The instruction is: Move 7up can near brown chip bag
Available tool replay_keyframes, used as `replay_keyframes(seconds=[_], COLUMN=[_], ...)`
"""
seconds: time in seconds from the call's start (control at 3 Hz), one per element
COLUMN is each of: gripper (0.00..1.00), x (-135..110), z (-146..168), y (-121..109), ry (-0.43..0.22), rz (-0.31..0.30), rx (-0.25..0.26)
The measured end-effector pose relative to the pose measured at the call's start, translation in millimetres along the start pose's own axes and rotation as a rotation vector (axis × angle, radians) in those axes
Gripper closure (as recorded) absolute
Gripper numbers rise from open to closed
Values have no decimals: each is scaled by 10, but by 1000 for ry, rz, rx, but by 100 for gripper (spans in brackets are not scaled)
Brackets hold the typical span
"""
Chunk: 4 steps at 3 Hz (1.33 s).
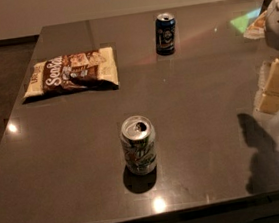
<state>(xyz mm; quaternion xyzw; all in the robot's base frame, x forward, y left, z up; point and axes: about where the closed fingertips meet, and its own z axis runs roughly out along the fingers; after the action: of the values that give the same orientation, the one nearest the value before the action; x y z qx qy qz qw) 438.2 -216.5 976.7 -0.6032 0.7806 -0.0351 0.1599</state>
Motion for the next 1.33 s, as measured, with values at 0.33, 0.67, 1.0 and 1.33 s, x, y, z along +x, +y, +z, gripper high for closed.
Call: replay_keyframes(seconds=[0.33, 0.67, 1.0, 1.33], gripper=[0, 0, 0, 0], x=[0, -43, -295, -613], z=[0, -8, 101, 249], y=[0, -59, -74, 56], ry=[0, -22, -90, -188], rz=[0, 6, -13, -53], rx=[0, -8, -26, -56])
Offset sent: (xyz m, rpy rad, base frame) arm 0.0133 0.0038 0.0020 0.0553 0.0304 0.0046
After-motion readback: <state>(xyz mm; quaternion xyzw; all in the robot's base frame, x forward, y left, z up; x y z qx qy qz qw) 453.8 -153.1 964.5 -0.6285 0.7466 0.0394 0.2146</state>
